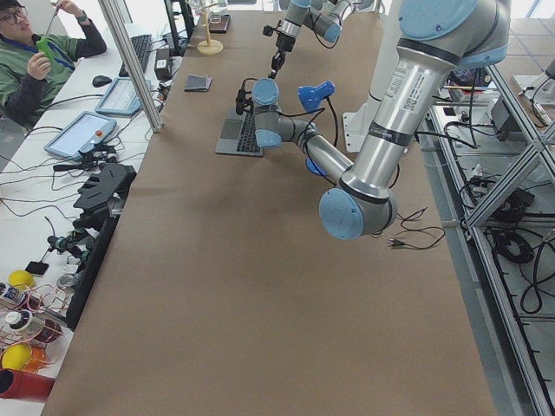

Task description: Close laptop

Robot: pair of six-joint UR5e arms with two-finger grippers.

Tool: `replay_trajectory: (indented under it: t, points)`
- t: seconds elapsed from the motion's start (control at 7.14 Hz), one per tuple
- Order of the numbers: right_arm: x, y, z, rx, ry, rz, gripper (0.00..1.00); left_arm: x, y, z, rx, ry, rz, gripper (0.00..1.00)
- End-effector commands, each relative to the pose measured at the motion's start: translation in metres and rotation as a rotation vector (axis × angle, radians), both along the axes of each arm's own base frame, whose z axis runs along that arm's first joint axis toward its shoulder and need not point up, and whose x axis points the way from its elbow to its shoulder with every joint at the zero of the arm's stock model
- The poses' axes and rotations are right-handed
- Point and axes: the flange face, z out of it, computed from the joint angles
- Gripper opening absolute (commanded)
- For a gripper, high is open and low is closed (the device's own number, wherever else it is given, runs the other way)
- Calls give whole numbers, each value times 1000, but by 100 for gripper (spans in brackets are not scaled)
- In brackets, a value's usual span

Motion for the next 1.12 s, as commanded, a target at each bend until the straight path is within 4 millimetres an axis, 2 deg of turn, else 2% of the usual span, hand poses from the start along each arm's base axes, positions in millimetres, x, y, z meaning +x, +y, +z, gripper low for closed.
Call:
replay_trajectory:
  t: [0.0,0.28,0.42,0.98]
  points:
    - [-8,-13,0,-5,8,13,0,3,-21,1,-11,-13,-25,0]
    - [-9,-25,4,-16,20,26,0,3,-34,1,-16,-20,-40,0]
    - [-18,-38,4,-26,30,32,0,5,-40,5,-21,-31,-65,0]
    - [-43,-89,21,-75,87,59,0,36,-79,3,-39,-71,-125,0]
